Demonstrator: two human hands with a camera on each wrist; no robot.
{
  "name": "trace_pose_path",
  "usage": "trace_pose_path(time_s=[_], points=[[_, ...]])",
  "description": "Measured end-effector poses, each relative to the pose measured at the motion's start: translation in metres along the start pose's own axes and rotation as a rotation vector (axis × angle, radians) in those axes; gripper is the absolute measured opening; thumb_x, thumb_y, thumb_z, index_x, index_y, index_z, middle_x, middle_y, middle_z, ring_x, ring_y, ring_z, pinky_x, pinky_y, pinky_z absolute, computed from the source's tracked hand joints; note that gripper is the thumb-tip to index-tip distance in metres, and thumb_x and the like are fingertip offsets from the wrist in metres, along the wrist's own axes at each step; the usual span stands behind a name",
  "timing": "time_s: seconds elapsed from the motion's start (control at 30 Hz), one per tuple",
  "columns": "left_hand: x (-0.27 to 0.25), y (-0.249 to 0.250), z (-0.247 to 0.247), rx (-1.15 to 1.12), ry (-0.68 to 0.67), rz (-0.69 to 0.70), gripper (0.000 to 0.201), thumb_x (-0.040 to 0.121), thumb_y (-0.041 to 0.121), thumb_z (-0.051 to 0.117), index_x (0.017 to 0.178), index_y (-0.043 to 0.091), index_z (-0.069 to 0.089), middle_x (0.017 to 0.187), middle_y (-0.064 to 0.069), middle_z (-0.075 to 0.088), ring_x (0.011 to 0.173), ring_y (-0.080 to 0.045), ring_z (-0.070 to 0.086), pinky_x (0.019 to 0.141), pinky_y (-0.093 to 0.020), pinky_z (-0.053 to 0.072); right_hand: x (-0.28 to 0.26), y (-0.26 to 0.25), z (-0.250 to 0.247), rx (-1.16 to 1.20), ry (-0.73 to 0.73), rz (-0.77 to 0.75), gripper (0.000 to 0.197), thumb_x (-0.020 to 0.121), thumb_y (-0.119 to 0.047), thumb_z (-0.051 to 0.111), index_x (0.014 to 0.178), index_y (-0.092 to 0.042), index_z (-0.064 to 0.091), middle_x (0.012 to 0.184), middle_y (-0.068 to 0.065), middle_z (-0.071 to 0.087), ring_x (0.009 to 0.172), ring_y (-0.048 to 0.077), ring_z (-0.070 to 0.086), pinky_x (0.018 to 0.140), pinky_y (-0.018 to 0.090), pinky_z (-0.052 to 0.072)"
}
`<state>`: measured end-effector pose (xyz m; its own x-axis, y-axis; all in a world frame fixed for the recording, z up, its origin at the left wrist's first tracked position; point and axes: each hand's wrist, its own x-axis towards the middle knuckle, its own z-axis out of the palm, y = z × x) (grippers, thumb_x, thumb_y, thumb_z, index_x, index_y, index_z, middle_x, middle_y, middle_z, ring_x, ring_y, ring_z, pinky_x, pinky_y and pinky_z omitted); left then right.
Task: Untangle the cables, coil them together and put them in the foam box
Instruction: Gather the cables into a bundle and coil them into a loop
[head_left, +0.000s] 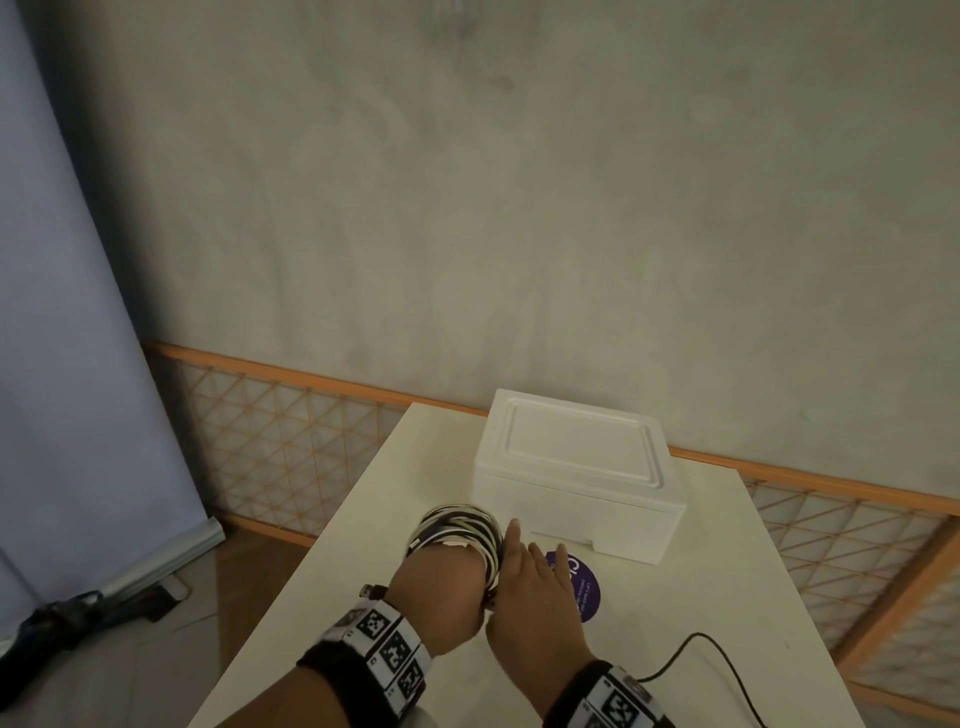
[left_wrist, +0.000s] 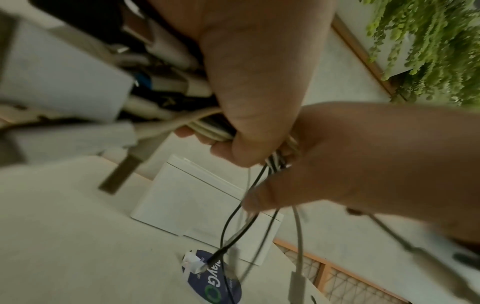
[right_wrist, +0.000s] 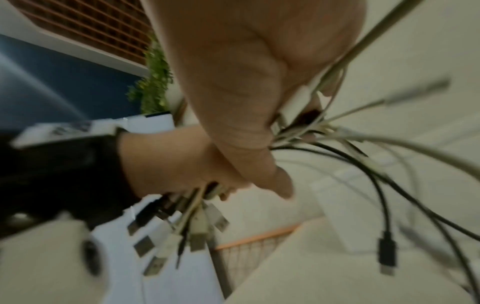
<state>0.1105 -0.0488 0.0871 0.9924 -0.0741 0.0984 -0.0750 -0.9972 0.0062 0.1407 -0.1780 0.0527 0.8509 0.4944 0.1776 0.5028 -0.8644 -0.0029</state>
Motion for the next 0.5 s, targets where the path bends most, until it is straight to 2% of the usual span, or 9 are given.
trace_pose_path(time_s=[0.07, 0.13, 0.17, 0.23, 0.27, 0.33, 0.4, 0.43, 0.5], points=[[0.002, 0.009, 0.005, 0.023, -0.001, -0.001, 0.048, 0.089, 0.025, 0.052, 0.135, 0.013, 0.049, 0.134, -0.004, 0.053, 0.125, -0.020, 0.048, 0.113, -0.030, 0.029, 0.000, 0.003, -0.002, 0.133, -0.055, -0.001, 0.085, 0.070, -0.031, 0.068, 0.141, 0.001, 0.034, 0.113, 0.006, 0.067, 0.109, 0.021, 0.062, 0.113, 0.050, 0.024], [0.001, 0.009, 0.006, 0.018, -0.031, 0.035, 0.047, 0.078, 0.026, 0.067, 0.124, 0.015, 0.061, 0.121, -0.003, 0.062, 0.113, -0.016, 0.058, 0.105, -0.026, 0.039, -0.002, 0.002, -0.006, 0.230, -0.131, -0.023, 0.057, 0.082, -0.025, 0.056, 0.134, -0.012, 0.037, 0.109, 0.002, 0.065, 0.106, 0.019, 0.060, 0.113, 0.040, 0.031], [-0.003, 0.006, 0.005, 0.010, -0.012, 0.030, 0.048, 0.076, 0.028, 0.070, 0.122, 0.015, 0.062, 0.119, -0.002, 0.064, 0.110, -0.015, 0.060, 0.101, -0.024, 0.041, -0.003, 0.001, -0.007, 0.275, -0.146, -0.021, 0.047, 0.086, -0.023, 0.050, 0.130, -0.015, 0.037, 0.107, 0.004, 0.065, 0.103, 0.021, 0.061, 0.103, 0.036, 0.041], [-0.007, -0.003, 0.011, 0.005, -0.102, 0.018, 0.048, 0.090, 0.025, 0.054, 0.136, 0.013, 0.049, 0.136, -0.005, 0.054, 0.125, -0.018, 0.049, 0.107, -0.026, 0.032, -0.004, -0.002, -0.004, 0.270, -0.179, 0.006, 0.037, 0.089, -0.023, 0.045, 0.125, -0.016, 0.037, 0.101, 0.005, 0.067, 0.092, 0.025, 0.065, 0.073, 0.033, 0.049], [-0.007, -0.007, 0.016, -0.001, -0.158, 0.016, 0.049, 0.094, 0.025, 0.046, 0.141, 0.012, 0.042, 0.144, -0.005, 0.046, 0.131, -0.020, 0.042, 0.110, -0.027, 0.026, -0.004, -0.006, -0.002, 0.255, -0.209, 0.024, 0.034, 0.090, -0.023, 0.043, 0.123, -0.016, 0.036, 0.099, 0.005, 0.068, 0.088, 0.025, 0.067, 0.065, 0.032, 0.047], [0.003, -0.010, 0.021, 0.001, -0.204, 0.024, 0.047, 0.095, 0.024, 0.044, 0.139, 0.008, 0.040, 0.144, -0.011, 0.043, 0.132, -0.026, 0.040, 0.110, -0.033, 0.027, -0.006, -0.017, 0.000, 0.287, -0.269, 0.063, 0.032, 0.091, -0.024, 0.042, 0.121, -0.016, 0.037, 0.099, 0.004, 0.068, 0.087, 0.026, 0.067, 0.064, 0.031, 0.046], [0.008, -0.015, 0.024, 0.019, -0.196, 0.065, 0.028, 0.085, 0.017, 0.045, 0.110, 0.005, 0.051, 0.113, -0.021, 0.054, 0.111, -0.031, 0.054, 0.089, -0.041, 0.040, -0.007, -0.025, 0.004, 0.311, -0.311, 0.075, 0.030, 0.091, -0.028, 0.043, 0.118, -0.016, 0.040, 0.105, 0.005, 0.066, 0.095, 0.027, 0.065, 0.070, 0.032, 0.045], [0.010, -0.018, 0.027, 0.030, -0.187, 0.056, 0.020, 0.076, 0.014, 0.042, 0.094, 0.008, 0.050, 0.094, -0.018, 0.055, 0.098, -0.029, 0.060, 0.078, -0.039, 0.043, -0.006, -0.030, 0.003, 0.298, -0.344, 0.055, 0.029, 0.092, -0.030, 0.043, 0.117, -0.014, 0.043, 0.109, 0.006, 0.064, 0.100, 0.028, 0.063, 0.072, 0.031, 0.042], [0.008, -0.030, 0.043, -0.013, -0.189, 0.094, 0.025, 0.058, 0.019, 0.045, 0.078, 0.019, 0.060, 0.074, -0.004, 0.061, 0.073, -0.015, 0.066, 0.066, -0.025, 0.050, -0.004, -0.039, 0.001, 0.251, -0.439, -0.012, 0.033, 0.097, -0.034, 0.039, 0.116, -0.012, 0.053, 0.115, 0.009, 0.062, 0.106, 0.029, 0.059, 0.075, 0.030, 0.038]])
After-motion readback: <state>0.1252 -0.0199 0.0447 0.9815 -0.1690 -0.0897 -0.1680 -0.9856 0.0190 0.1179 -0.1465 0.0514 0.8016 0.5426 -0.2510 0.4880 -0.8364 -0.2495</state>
